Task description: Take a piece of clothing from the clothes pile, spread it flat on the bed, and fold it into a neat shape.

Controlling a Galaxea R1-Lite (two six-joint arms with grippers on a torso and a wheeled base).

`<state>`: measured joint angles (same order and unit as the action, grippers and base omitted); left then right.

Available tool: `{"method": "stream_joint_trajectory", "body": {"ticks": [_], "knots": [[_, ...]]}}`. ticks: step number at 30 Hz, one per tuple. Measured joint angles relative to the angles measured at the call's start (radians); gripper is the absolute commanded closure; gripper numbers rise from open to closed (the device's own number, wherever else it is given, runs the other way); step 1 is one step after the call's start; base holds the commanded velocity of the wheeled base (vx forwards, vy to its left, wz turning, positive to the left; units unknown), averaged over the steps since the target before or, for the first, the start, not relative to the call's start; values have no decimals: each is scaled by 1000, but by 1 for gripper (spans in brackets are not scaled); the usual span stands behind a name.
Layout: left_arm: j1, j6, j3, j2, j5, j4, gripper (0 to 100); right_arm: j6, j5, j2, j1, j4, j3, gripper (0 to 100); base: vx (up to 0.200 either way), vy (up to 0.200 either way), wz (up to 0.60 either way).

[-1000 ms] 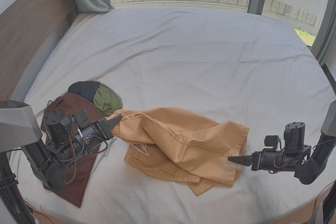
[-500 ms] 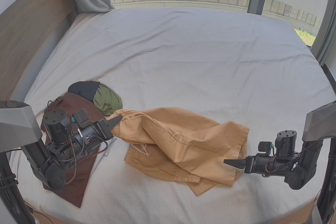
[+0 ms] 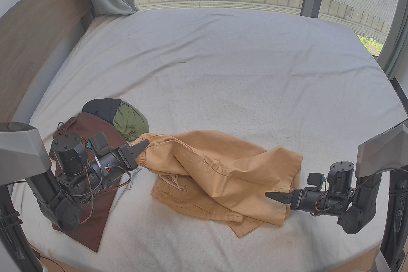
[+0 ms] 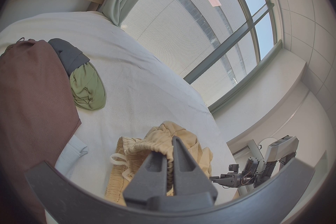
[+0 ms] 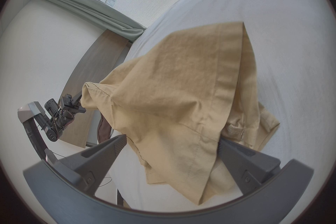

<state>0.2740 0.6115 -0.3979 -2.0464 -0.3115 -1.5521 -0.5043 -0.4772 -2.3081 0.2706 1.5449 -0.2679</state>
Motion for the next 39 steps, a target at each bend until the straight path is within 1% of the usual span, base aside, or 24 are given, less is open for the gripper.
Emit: {"method": "stream_joint_trajectory", "body": {"ticks": [11, 17, 26, 27, 39], "knots": [[2, 0, 1, 0, 0, 0, 100, -11, -2, -30, 17, -3, -44, 0, 0, 0, 0], [3, 0, 1, 0, 0, 0, 100, -39, 1, -32, 32, -1, -76, 0, 0, 0, 0], [3, 0, 2, 0, 0, 0, 100, -42, 4, -34, 35, -1, -100, 0, 0, 0, 0], [3, 0, 1, 0, 0, 0, 100, -42, 5, -34, 34, -1, -102, 100, 0, 0, 0], [2, 1, -1, 0, 0, 0, 100, -41, 4, -31, 27, -1, -98, 100, 0, 0, 0]]}}
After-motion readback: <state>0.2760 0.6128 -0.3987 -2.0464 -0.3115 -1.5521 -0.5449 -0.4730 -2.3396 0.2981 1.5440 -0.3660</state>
